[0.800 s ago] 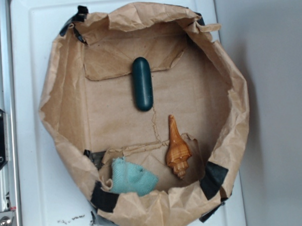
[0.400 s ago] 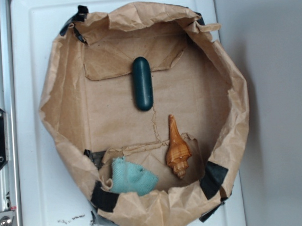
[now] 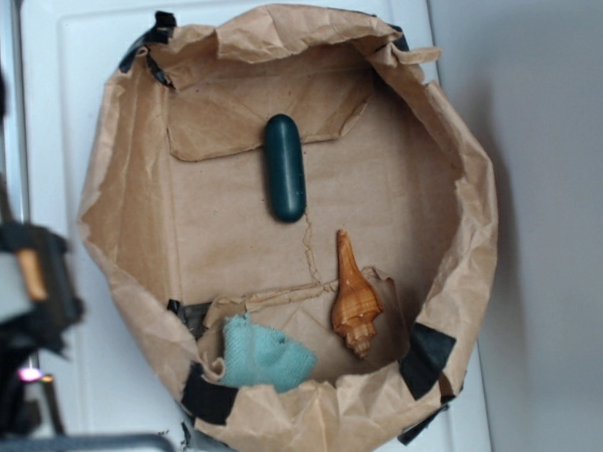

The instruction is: Grab the plastic pickle.

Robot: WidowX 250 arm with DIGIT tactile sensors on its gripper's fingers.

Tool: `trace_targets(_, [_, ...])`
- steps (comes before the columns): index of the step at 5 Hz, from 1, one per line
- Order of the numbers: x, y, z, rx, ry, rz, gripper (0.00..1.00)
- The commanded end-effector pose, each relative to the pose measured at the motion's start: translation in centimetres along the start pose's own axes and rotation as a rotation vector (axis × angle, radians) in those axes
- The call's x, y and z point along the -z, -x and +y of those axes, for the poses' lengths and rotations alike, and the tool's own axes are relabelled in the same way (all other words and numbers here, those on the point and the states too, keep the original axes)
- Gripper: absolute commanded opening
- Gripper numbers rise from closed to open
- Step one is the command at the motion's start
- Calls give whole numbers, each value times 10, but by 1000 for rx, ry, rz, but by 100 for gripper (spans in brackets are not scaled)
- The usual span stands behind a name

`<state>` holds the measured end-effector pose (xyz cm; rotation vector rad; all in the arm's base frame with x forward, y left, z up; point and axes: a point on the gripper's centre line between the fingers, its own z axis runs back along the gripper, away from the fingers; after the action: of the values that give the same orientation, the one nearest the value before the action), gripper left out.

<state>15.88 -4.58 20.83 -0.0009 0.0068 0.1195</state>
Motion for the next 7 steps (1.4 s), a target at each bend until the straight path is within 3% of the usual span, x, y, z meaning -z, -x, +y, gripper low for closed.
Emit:
trace_targets(1, [8,-45,-7,-270,29,-59,100])
trace_targets(2, [19,-79,5,-517,67,-156,100])
trace_targets(3, [10,-105,36,-764,41,-211,100])
trace_targets(6, [10,-105,36,-764,41,-211,100])
trace_targets(7, [59,-108,48,-760,22,-225,100])
